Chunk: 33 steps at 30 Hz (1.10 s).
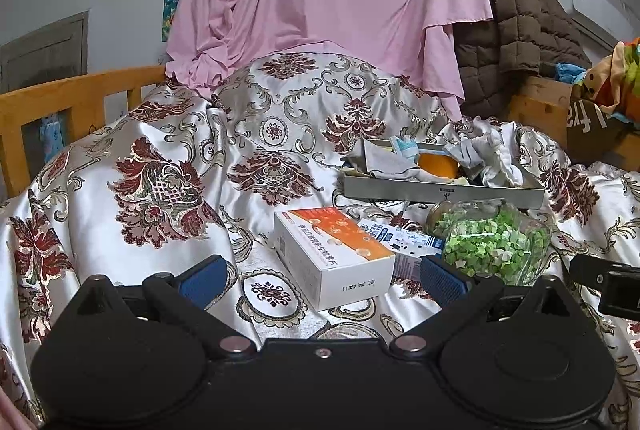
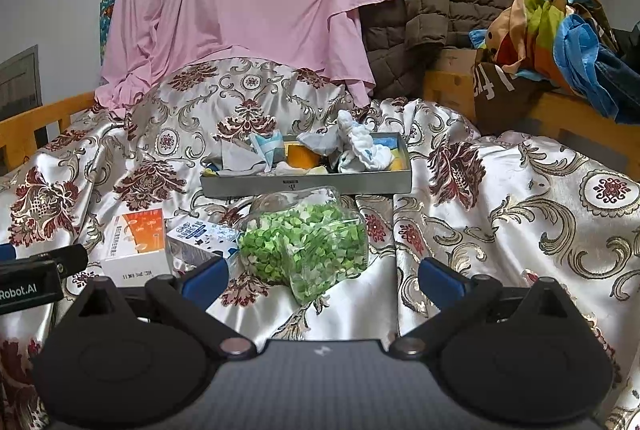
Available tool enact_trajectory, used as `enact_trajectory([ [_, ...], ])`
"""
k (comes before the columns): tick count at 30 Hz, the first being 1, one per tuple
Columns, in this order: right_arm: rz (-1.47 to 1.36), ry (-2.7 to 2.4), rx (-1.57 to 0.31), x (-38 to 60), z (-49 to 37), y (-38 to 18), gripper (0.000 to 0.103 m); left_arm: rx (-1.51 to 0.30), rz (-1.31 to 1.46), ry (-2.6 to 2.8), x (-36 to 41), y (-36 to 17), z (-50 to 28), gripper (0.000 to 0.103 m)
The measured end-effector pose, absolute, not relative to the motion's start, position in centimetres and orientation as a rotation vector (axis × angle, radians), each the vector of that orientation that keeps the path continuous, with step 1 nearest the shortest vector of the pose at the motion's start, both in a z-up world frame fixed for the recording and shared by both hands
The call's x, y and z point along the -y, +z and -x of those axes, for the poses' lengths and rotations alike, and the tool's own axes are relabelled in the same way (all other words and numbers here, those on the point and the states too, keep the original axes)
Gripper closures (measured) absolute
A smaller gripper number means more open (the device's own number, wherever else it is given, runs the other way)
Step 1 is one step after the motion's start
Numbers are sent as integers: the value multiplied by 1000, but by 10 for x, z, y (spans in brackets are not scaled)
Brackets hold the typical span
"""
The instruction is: Organize soft objects
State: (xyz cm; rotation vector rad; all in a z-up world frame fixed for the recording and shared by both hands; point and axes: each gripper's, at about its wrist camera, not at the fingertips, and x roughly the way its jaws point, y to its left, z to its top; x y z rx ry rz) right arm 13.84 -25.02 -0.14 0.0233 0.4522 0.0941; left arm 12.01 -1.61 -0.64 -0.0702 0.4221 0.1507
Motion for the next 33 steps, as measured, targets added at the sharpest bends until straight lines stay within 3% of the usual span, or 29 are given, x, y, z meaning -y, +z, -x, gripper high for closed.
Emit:
enact_trajectory([
  [33, -16, 95, -463, 251, -138, -4, 0, -427, 52, 153, 18, -11, -120, 1],
])
